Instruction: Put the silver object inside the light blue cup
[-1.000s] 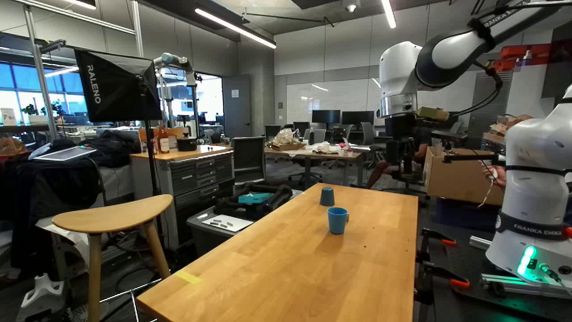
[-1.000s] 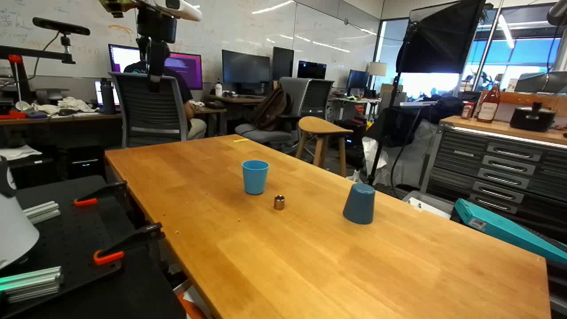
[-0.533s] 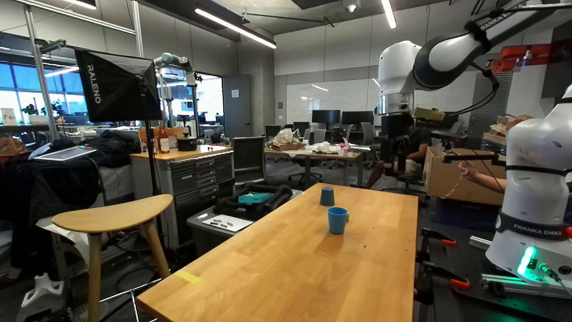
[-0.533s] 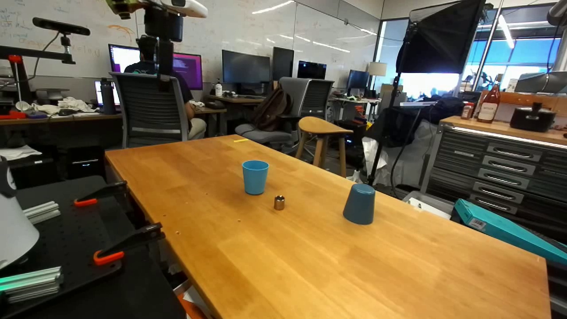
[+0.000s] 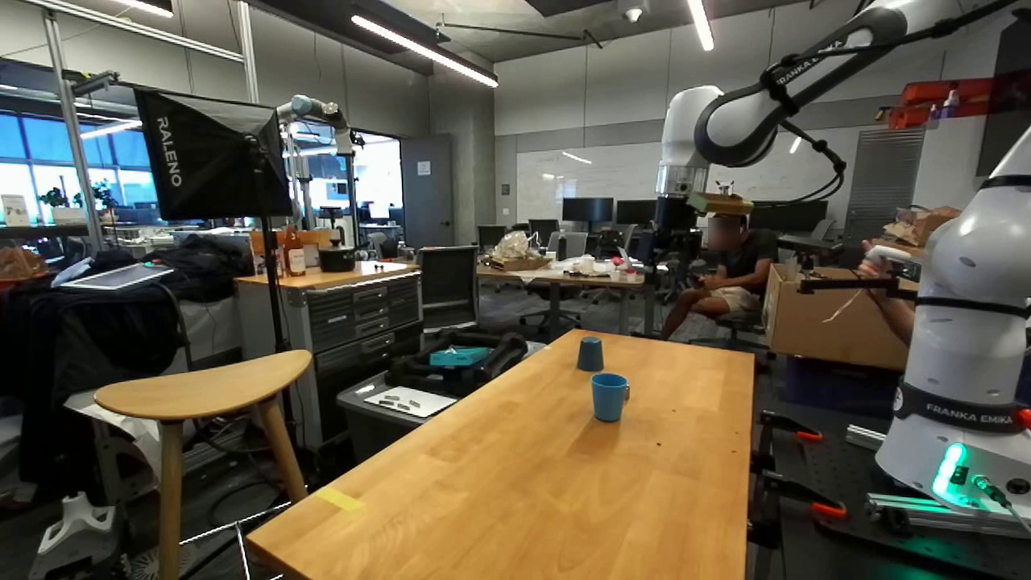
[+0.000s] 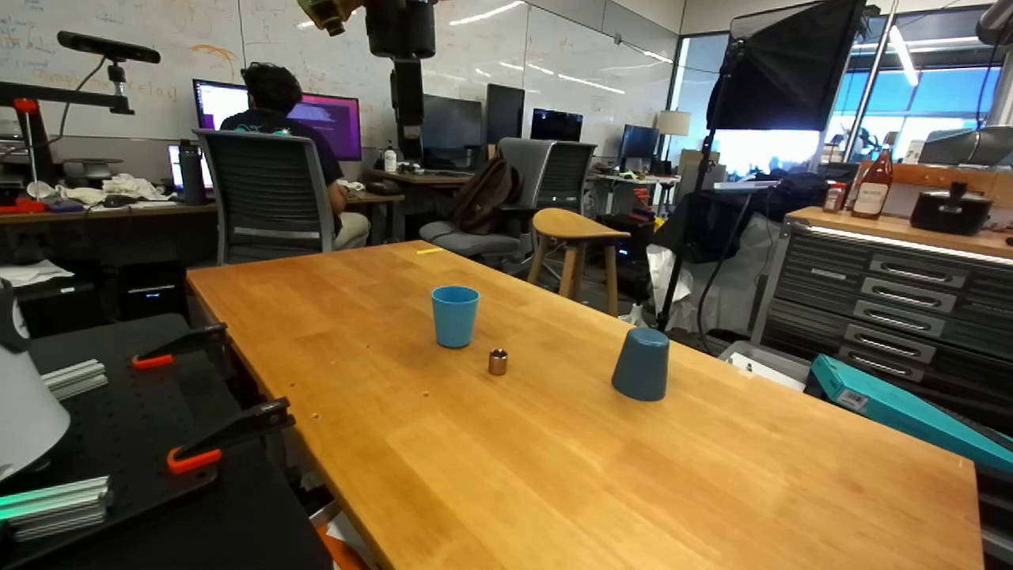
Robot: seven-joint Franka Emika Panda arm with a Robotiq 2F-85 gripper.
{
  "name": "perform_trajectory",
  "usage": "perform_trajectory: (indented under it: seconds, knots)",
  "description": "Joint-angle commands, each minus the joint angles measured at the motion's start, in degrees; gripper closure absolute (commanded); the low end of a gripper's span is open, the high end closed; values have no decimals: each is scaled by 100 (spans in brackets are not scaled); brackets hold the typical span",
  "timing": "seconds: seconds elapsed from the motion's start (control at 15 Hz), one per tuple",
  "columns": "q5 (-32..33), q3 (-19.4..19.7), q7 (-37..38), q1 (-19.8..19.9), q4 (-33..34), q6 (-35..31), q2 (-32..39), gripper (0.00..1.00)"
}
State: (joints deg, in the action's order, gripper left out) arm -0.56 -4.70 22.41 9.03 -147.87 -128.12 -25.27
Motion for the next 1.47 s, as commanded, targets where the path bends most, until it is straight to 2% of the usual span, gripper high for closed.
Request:
perform_trajectory:
  seconds: [0.0, 0.13, 0.4, 1.0, 1.4]
  knots:
    - [50, -19, 185, -108, 51, -52, 235, 0]
    - [181, -125, 710, 37, 197, -445, 995, 0]
    - [301, 11, 1365, 28, 614, -981, 2177, 0]
    - [394, 1032, 2259, -279, 1894, -1592, 4160, 0]
    - [814, 1662, 2824, -825, 2269, -2341, 5214, 0]
